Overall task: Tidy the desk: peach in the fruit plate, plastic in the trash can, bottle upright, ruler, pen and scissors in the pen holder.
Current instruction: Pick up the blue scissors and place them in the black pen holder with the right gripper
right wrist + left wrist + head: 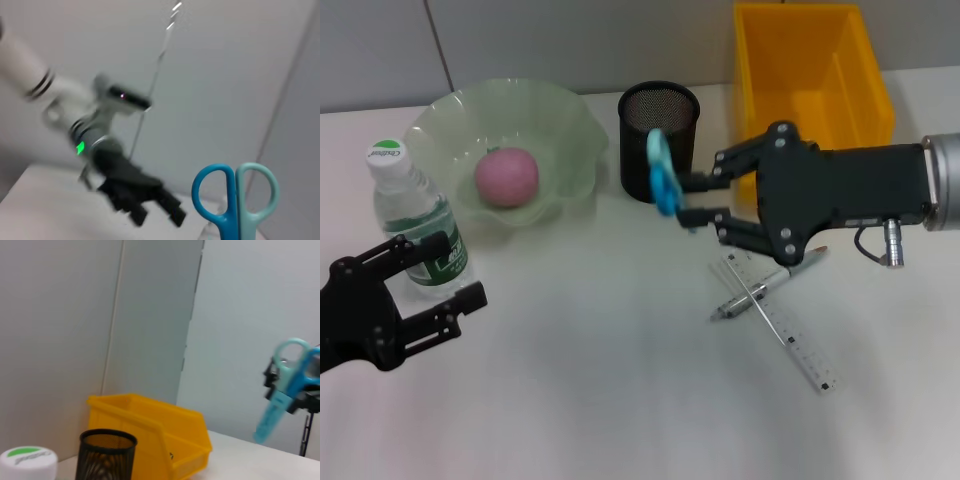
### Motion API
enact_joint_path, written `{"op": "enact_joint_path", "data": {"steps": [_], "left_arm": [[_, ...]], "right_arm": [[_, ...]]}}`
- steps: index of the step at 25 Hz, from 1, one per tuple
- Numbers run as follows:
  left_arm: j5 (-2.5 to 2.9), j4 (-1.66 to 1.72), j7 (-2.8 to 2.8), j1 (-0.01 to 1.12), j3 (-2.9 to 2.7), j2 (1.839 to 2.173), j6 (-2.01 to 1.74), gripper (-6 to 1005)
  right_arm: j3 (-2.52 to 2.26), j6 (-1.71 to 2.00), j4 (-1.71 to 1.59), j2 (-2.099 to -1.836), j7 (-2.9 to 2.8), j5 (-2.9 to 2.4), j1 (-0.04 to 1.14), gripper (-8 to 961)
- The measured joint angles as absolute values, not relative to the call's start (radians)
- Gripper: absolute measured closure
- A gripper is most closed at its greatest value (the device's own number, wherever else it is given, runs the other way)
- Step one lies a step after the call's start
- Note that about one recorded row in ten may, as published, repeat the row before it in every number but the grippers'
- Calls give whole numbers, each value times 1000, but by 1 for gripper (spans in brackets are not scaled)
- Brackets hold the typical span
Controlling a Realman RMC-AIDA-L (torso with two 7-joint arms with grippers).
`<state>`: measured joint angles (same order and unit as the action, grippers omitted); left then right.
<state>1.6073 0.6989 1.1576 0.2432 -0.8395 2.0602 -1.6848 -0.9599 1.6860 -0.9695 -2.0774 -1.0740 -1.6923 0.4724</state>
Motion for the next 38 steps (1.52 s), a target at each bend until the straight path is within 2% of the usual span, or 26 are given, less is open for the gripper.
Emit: {"op": "enact_joint_path", "data": {"steps": [13,27,38], "left_arm": [[1576,579,1026,280,-842,2069,-1759,258],[1573,462,1041,349,-850,2073,-1731,258],[1572,430,1045,355,-851,2071,-1725,258]], "right_arm": [[-885,1594,-552,-2082,-1005,-1460,484,734],[-857,1490,-533,-2076,-1009,-1343,488,733],[-835,1370,-468,-2085,-932,-1249,588,732]]}}
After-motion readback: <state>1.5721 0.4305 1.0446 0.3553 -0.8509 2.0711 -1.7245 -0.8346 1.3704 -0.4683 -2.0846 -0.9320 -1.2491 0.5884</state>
